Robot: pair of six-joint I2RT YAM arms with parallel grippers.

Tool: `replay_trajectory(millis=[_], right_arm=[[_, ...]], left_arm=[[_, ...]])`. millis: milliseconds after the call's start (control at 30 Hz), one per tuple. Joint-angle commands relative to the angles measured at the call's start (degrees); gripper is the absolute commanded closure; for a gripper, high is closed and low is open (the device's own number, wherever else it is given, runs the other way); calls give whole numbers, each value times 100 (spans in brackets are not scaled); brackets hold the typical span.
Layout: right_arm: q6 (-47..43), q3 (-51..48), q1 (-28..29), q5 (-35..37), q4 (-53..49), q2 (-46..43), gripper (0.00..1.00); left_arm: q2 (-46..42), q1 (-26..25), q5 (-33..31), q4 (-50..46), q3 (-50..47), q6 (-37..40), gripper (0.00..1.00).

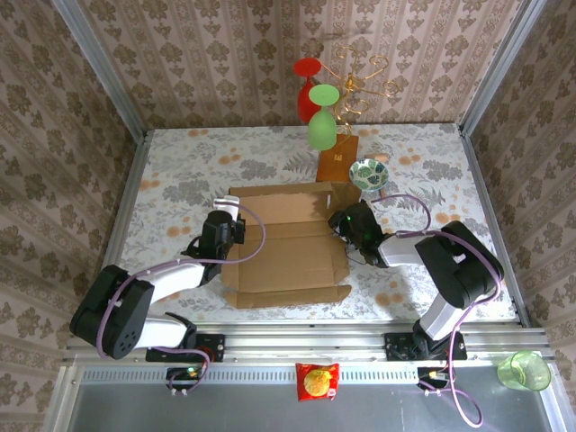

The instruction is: Fold the paper box

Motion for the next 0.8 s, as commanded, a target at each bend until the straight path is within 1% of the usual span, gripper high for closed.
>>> replay_trajectory(millis=[0, 167, 600, 667, 767], right_arm=[[-57, 94, 109, -28, 123, -233, 60], [-187, 327, 307, 36, -146, -246, 60], [-20, 607, 640, 18, 167, 854, 62], [-4, 533, 661, 43, 245, 833, 62], [-100, 379, 662, 116, 205, 430, 60]], left_arm=[[80, -39, -79, 66, 86, 142, 100], [112, -39, -79, 90, 95, 130, 100], [236, -39, -113, 178, 54, 60, 100], [271, -39, -149, 248, 19, 24, 100], [320, -31, -192, 335, -26, 24, 100]])
